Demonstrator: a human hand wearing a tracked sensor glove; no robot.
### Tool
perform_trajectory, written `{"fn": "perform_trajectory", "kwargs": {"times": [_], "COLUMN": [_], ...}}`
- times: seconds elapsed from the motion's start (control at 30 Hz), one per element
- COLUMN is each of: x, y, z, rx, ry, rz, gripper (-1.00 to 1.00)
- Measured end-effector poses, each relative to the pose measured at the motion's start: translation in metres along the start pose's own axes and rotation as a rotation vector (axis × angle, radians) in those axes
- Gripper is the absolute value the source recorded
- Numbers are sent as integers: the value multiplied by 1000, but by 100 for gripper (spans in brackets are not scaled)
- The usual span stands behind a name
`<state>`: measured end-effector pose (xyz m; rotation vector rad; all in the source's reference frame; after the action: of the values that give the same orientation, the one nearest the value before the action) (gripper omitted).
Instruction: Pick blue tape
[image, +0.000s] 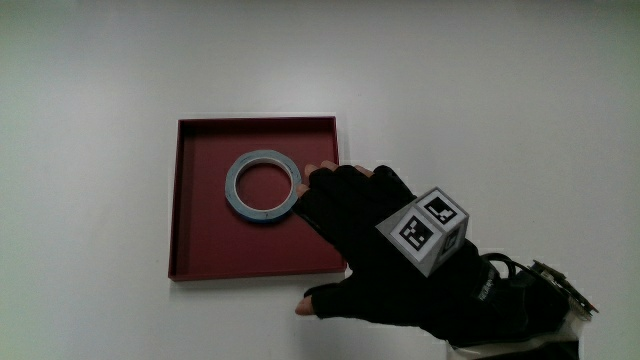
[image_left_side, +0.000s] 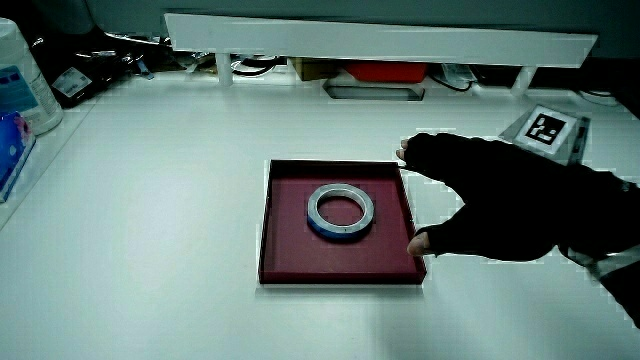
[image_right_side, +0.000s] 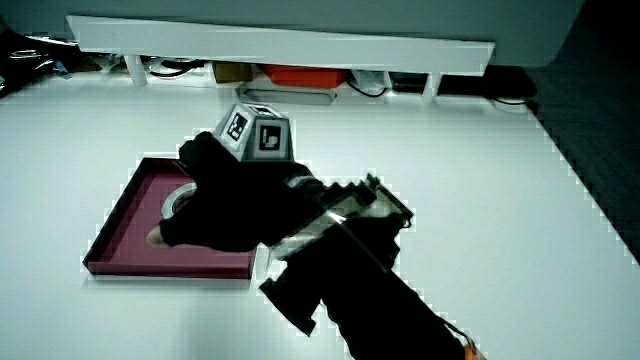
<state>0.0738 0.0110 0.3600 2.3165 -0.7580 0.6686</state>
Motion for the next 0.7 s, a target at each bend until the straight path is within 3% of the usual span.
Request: {"fn": "perform_trajectory", "kwargs": {"times": [0.2, 0.53, 0.7], "x": [8, 27, 37], "y": [28, 67, 85], "z": [-20, -48, -62], "rx": [-22, 15, -8], "ry": [8, -19, 2], "rz": [-41, -65, -109], "gripper": [0, 0, 0]}}
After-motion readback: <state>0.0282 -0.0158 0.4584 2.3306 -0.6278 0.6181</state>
